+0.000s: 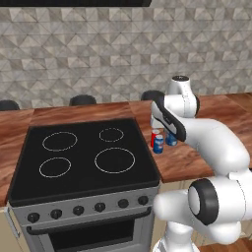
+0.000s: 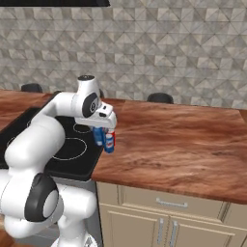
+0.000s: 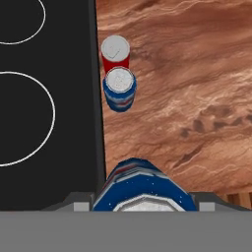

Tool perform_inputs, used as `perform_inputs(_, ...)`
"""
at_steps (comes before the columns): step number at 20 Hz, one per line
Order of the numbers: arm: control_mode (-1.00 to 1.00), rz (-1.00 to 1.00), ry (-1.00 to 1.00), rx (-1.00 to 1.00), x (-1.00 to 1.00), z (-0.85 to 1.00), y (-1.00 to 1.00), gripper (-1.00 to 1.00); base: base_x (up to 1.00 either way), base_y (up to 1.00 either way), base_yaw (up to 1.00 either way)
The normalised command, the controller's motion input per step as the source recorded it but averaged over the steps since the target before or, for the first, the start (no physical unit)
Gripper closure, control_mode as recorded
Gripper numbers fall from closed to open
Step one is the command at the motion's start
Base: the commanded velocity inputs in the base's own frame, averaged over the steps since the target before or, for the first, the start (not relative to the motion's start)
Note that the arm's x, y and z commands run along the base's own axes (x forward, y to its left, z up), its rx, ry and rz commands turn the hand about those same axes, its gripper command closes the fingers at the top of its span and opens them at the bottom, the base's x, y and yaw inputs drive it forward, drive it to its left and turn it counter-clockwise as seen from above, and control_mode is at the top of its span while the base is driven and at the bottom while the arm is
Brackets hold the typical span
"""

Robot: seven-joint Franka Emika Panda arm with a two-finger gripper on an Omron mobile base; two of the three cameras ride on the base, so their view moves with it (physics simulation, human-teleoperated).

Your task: Four empty soda cans are scattered around the kitchen. Gather all the cans and cluster them next to the stove for recycling.

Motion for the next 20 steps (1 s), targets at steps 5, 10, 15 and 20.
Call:
perform_inputs(5,1.0,0.0,0.0,0.0,0.0,0.0,0.0,1.0,0.07,0.0,0.0)
perform_inputs(10,1.0,0.0,0.0,0.0,0.0,0.0,0.0,1.0,0.0,0.0,0.0)
perform_inputs(15,-1.0,0.0,0.0,0.0,0.09,0.0,0.0,1.0,0.01,0.0,0.0)
perform_inputs(20,-1.0,0.0,-0.04,0.0,0.06,-0.36,0.0,1.0,0.0,0.0,0.0)
